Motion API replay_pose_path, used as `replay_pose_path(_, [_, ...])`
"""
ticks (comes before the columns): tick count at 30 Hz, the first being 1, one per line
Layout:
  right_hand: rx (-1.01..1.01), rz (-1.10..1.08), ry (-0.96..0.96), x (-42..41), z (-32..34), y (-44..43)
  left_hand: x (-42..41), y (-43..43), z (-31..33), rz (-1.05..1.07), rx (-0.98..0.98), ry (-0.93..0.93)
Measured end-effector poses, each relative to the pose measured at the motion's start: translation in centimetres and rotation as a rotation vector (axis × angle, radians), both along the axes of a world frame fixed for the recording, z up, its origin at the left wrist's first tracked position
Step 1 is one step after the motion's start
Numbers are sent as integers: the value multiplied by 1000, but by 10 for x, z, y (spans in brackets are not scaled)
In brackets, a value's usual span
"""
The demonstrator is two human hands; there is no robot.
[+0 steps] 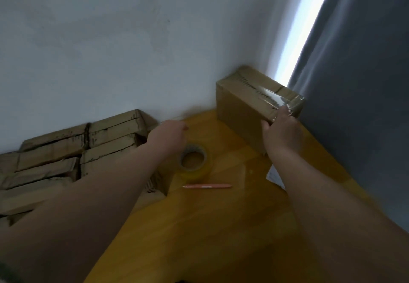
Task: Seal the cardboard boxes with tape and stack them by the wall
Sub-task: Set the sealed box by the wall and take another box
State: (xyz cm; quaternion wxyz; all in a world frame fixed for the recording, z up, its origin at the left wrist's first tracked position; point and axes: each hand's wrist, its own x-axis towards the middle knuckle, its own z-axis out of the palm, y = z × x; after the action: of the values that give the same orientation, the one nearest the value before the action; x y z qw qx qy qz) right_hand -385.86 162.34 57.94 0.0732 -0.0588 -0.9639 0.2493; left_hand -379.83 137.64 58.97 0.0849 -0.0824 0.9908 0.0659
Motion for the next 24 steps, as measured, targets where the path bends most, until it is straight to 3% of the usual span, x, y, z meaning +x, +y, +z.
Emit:
replay_pose_path(9, [-121, -132, -50, 0, 0, -17, 40, -22, 5, 95, 32, 57])
replay_pose_path(14, [-125, -99, -1, 25, 11, -41, 80, -39, 7, 142, 43, 91])
replay_pose_path(18, [-216, 113, -122, 59, 14, -77, 126, -71, 0, 210, 3, 34])
replay_pose_path(24, [-290, 536, -533, 129, 3, -133, 188, -92, -30, 259, 96, -247])
